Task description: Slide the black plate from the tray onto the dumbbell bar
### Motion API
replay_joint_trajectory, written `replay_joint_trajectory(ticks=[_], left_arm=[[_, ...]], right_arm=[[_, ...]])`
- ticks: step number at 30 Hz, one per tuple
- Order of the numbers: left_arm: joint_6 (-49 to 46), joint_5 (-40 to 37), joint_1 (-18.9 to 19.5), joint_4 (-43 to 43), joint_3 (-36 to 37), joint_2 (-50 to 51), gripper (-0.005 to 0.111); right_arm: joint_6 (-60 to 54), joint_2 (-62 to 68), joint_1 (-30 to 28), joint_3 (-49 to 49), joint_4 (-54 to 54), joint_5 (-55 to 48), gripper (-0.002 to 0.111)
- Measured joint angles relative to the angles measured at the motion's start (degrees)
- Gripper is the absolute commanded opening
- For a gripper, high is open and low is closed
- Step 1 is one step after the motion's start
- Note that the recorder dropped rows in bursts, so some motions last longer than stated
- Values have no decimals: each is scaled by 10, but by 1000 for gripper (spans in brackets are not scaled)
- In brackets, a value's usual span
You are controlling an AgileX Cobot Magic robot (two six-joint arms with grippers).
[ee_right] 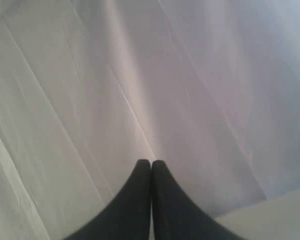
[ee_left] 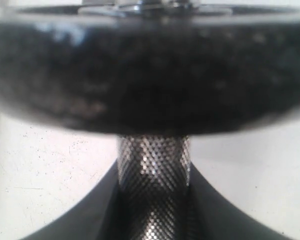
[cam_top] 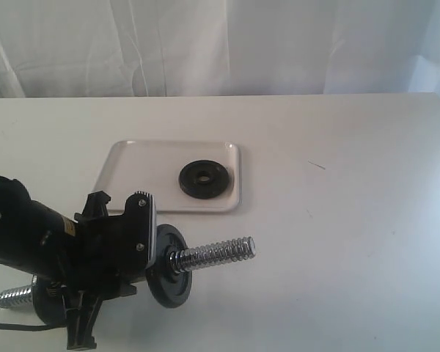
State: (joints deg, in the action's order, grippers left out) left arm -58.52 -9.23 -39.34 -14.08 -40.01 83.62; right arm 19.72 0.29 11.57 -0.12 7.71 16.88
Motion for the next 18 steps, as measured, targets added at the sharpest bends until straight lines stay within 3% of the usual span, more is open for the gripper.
replay_joint_trajectory(ticks=[8,14,18], left_arm=[[17,0,0,2,0,0,0],[19,0,0,2,0,0,0],[19,0,0,2,0,0,0]], right_arm=[[3,0,0,0,3,64,0],[5,15,0,-27,26,-88,0],[-1,108,0,-93,27,-176,0]])
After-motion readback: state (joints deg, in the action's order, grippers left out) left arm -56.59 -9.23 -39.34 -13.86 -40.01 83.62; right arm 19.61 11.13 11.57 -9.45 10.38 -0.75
